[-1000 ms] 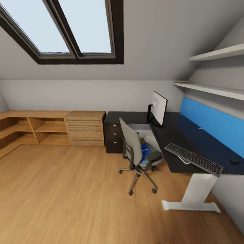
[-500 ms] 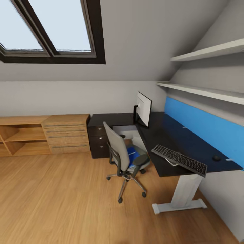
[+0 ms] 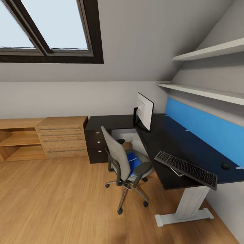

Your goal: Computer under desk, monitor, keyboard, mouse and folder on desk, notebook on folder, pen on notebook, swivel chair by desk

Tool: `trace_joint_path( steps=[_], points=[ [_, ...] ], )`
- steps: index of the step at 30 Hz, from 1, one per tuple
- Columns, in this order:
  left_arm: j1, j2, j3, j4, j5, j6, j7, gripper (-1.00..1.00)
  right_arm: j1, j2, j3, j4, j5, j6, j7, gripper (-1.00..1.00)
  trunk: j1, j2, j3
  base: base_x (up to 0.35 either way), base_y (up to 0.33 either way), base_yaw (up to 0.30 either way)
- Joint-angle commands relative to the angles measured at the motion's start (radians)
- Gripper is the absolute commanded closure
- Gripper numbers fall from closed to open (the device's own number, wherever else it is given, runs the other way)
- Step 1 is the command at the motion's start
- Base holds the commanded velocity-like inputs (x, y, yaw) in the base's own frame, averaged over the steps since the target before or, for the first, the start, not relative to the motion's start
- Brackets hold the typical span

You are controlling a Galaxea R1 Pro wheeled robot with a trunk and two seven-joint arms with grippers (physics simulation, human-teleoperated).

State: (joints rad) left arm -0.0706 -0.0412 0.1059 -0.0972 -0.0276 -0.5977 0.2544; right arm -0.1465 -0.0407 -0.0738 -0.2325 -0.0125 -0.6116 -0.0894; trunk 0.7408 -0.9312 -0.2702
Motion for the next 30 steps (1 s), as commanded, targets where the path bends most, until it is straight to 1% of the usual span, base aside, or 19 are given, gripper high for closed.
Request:
trace_joint_path(
  steps=[1,7,20,26,30],
  points=[
    [-0.001,-0.001,0.006,0.001,-0.003,-0.004,0.000,-1.00,-0.001,0.001,-0.002,0.001,-0.001,-0.003,0.001,-1.00,0.001,-0.001,-0.001,0.157,0.056,-0.001],
    [-0.001,0.000,0.006,0.001,-0.003,-0.007,-0.001,-1.00,-0.001,0.002,-0.002,0.001,0.000,-0.004,0.000,-1.00,0.001,-0.001,-0.001,0.072,0.026,0.012],
    [0.000,0.001,0.009,-0.010,-0.002,-0.029,0.000,-1.00,-0.001,0.000,0.000,0.029,0.001,-0.005,-0.003,-1.00,0.001,-0.001,-0.001,0.017,0.004,0.243],
    [-0.001,0.000,0.009,-0.012,-0.002,-0.033,0.000,-1.00,-0.001,-0.001,0.001,0.032,0.002,-0.005,-0.003,-1.00,0.001,-0.001,-0.001,0.210,0.071,0.253],
    [-0.001,-0.002,0.008,-0.013,-0.003,-0.035,0.000,-1.00,-0.001,-0.002,0.002,0.034,0.002,-0.005,-0.002,-1.00,0.001,-0.001,-0.001,0.237,0.120,0.059]
  ],
)
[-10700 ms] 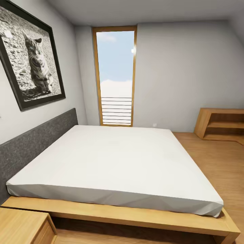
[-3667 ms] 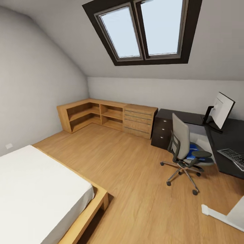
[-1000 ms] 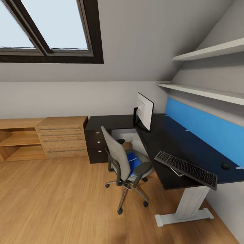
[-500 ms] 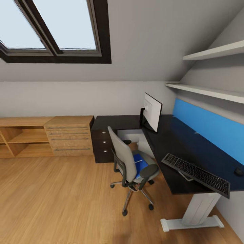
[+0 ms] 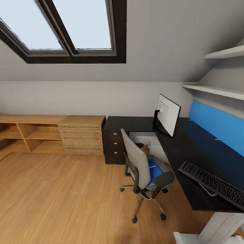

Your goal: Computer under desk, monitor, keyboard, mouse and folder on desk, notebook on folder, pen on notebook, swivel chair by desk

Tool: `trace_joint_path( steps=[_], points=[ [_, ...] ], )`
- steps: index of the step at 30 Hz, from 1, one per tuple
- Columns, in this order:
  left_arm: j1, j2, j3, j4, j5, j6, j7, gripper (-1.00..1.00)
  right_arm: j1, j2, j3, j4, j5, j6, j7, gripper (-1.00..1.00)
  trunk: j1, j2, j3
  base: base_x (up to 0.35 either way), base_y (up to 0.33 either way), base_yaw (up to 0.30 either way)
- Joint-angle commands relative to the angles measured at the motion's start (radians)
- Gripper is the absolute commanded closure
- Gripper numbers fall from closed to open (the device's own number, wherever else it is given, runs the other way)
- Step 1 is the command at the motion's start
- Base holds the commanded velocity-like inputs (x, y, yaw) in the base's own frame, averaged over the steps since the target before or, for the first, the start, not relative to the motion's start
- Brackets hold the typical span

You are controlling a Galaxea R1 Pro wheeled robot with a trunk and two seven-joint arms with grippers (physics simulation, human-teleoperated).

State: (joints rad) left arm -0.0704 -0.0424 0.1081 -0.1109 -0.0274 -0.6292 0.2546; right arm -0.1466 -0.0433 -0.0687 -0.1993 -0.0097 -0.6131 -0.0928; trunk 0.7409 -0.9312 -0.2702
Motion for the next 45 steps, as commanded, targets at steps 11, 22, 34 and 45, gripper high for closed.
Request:
trace_joint_path(
  steps=[11,22,34,45],
  points=[
    [0.000,-0.029,0.010,-0.043,0.001,-0.004,0.010,-1.00,-0.001,-0.007,-0.003,0.001,0.002,-0.003,0.002,-1.00,0.023,-0.043,-0.020,0.040,0.022,0.009],
    [-0.001,-0.033,0.010,-0.072,0.007,0.008,0.012,-1.00,-0.001,-0.012,-0.004,0.002,0.000,-0.003,0.002,-1.00,0.066,-0.120,-0.054,0.001,0.001,0.000],
    [-0.003,-0.049,0.010,-0.163,0.017,0.257,0.007,-1.00,-0.002,-0.008,-0.004,-0.010,-0.002,-0.002,0.000,-1.00,0.112,-0.204,-0.092,0.000,0.000,0.000],
    [-0.157,-0.115,0.008,-0.425,0.017,0.804,0.010,-1.00,-0.164,0.024,-0.008,-0.021,-0.019,0.035,-0.004,-1.00,0.154,-0.281,-0.127,0.000,0.000,0.000]
  ],
)
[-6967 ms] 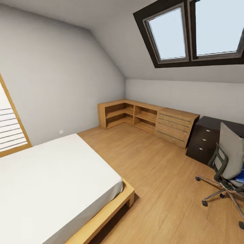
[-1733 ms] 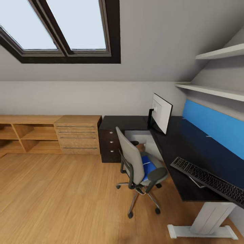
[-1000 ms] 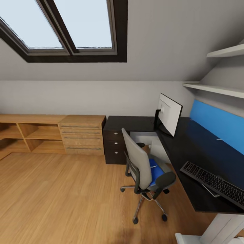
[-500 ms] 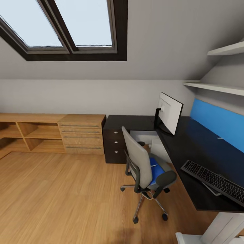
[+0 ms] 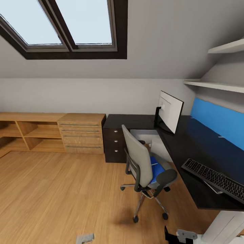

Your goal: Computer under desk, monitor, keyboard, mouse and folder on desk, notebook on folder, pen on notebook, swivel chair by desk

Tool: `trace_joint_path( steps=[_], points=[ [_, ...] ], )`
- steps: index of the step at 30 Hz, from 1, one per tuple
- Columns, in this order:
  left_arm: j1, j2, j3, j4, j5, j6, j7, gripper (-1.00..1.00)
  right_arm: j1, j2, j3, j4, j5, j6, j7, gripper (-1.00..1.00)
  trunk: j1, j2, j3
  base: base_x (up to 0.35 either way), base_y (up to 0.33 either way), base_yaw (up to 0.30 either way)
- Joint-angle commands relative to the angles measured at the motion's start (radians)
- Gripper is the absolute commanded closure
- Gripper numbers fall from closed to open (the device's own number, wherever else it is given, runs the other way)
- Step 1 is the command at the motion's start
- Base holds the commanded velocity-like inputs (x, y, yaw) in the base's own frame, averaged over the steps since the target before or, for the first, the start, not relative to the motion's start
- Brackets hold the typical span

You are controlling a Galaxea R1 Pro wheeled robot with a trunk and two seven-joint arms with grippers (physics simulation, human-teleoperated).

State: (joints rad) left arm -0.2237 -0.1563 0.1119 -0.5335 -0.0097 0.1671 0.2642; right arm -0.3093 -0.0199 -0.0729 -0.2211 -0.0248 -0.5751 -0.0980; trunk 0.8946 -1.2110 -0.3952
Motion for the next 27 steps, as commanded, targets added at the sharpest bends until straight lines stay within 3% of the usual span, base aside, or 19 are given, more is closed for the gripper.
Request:
trace_joint_path(
  steps=[1,3,8,16,18,27],
  points=[
    [-0.027,0.000,0.005,-0.001,0.000,0.035,0.000,-1.00,-0.009,0.005,-0.004,0.001,-0.008,0.005,0.001,-1.00,0.004,-0.008,-0.005,0.000,0.000,0.000],
    [-0.085,0.006,0.006,0.017,0.002,0.088,-0.002,-1.00,-0.026,0.014,-0.005,0.001,-0.025,0.027,0.001,-1.00,0.012,-0.022,-0.011,0.000,0.000,0.000],
    [-0.130,0.023,0.006,0.073,0.009,0.109,-0.007,-1.00,-0.038,0.022,-0.005,0.010,-0.052,0.042,0.001,-1.00,0.031,-0.057,-0.027,0.000,0.000,0.000],
    [-0.149,0.037,0.003,0.169,0.011,-0.105,-0.009,-1.00,-0.043,0.028,-0.006,0.076,-0.067,0.001,0.001,-1.00,0.061,-0.113,-0.052,0.000,0.000,-0.005],
    [-0.151,0.038,0.002,0.195,0.011,-0.178,-0.009,-1.00,-0.043,0.042,-0.007,0.090,-0.068,-0.033,0.001,-1.00,0.069,-0.127,-0.058,0.000,0.000,-0.094],
    [-0.152,0.038,0.003,0.244,0.011,-0.325,-0.006,-1.00,-0.043,0.072,-0.007,0.103,-0.066,-0.083,0.000,-1.00,0.104,-0.190,-0.083,0.000,0.000,-0.219]
  ],
)
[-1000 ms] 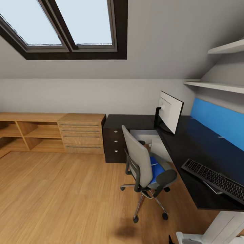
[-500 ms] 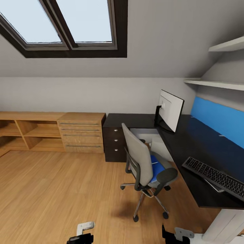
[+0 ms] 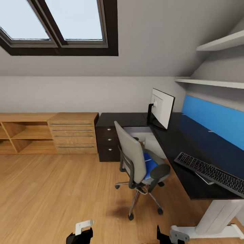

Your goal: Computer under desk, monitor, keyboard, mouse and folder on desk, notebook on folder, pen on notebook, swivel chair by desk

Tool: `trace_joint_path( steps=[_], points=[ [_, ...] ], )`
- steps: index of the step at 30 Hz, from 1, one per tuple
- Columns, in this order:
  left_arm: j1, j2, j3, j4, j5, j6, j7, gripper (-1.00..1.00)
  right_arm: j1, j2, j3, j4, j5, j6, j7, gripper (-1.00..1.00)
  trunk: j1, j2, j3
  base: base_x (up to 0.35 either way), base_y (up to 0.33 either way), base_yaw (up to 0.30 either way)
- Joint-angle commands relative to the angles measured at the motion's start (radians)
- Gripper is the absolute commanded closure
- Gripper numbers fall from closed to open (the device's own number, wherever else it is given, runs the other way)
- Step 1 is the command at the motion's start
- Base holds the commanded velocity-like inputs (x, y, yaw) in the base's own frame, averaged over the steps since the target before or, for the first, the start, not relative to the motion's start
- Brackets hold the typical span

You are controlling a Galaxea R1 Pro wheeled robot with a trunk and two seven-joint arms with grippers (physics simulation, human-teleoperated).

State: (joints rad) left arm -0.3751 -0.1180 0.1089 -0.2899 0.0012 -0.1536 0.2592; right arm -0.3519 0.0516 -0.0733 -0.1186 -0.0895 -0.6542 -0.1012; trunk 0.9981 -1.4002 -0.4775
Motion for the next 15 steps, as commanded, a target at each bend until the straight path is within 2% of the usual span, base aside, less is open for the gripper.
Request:
trace_joint_path(
  steps=[1,6,14,15],
  points=[
    [-0.001,-0.001,0.006,0.002,0.000,-0.021,0.000,-1.00,-0.001,0.002,-0.007,0.001,0.000,-0.005,0.004,-1.00,0.004,-0.008,-0.004,0.000,0.000,-0.253],
    [-0.001,-0.001,0.006,0.007,0.000,-0.094,0.000,-1.00,-0.001,0.003,-0.004,0.003,0.003,-0.009,0.004,-1.00,0.023,-0.043,-0.019,0.000,0.000,-0.163],
    [-0.002,-0.002,0.006,0.002,0.000,-0.141,-0.001,-1.00,-0.001,0.003,0.000,0.004,0.007,-0.011,0.006,-1.00,0.054,-0.099,-0.044,0.000,0.000,-0.042],
    [-0.001,-0.002,0.006,-0.030,0.000,-0.160,-0.001,-1.00,-0.001,0.003,0.001,0.008,0.009,-0.010,0.006,-1.00,0.058,-0.106,-0.047,0.000,0.000,-0.007]
  ],
)
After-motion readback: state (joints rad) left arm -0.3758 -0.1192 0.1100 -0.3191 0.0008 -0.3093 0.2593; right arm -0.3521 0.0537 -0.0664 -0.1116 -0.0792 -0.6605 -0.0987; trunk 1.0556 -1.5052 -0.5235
